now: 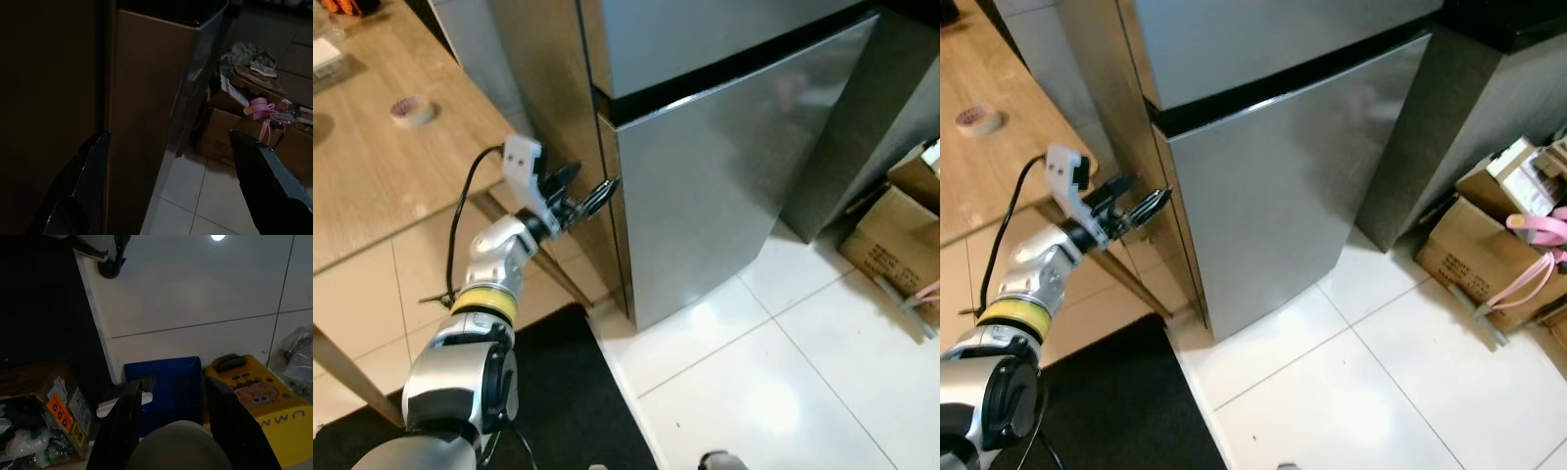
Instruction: Restocking fridge
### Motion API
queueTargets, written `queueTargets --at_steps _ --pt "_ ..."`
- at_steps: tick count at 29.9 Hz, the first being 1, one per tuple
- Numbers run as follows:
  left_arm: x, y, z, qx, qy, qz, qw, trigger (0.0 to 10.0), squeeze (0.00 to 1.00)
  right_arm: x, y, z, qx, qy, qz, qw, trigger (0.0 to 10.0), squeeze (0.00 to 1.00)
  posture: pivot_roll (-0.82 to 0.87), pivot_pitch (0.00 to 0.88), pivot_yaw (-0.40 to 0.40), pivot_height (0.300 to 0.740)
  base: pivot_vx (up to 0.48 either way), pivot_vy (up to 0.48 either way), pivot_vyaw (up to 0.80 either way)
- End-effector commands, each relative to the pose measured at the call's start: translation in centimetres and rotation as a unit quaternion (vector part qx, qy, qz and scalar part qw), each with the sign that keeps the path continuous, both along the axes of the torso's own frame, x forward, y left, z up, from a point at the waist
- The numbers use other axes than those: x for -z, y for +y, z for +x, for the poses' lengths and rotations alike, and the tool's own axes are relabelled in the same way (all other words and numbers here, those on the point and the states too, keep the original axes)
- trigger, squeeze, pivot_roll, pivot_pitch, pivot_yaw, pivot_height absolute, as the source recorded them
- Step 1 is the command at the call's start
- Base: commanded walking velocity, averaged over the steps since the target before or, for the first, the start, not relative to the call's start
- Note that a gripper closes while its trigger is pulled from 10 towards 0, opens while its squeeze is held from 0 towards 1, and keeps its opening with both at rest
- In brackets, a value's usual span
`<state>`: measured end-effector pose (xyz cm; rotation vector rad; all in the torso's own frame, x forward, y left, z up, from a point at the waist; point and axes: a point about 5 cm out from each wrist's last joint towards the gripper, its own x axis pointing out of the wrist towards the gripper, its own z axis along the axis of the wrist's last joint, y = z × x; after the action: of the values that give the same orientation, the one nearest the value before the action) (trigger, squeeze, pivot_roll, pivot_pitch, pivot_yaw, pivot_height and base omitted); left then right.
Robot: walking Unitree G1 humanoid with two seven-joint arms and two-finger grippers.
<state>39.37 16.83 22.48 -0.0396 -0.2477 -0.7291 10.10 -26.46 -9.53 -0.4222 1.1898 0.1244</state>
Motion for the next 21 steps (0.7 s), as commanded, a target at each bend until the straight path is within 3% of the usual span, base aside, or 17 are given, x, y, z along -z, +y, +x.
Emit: queueTargets --at_steps 1,10,21 --pt "0.4 -0.8 0.1 0.003 0.003 0.019 1.000 10.0 0.00 0.3 -0.3 -1.5 0.006 0.018 0.002 1.000 10.0 0.00 -0.20 0.343 0.038 0.740 0.000 0.000 0.00" --pt "-1.6 -2.4 1.1 -0.046 -0.022 0.032 0.998 10.0 0.00 -0.1 -1.3 -1.9 0.000 0.010 -0.007 1.000 10.0 0.00 -0.23 0.368 0.025 0.740 0.000 0.000 0.00" --pt "-1.7 -3.0 1.5 -0.081 -0.025 0.038 0.996 10.0 0.00 -0.2 -2.0 -2.9 0.001 0.016 -0.015 1.000 10.0 0.00 -0.23 0.355 0.015 0.740 0.000 0.000 0.00"
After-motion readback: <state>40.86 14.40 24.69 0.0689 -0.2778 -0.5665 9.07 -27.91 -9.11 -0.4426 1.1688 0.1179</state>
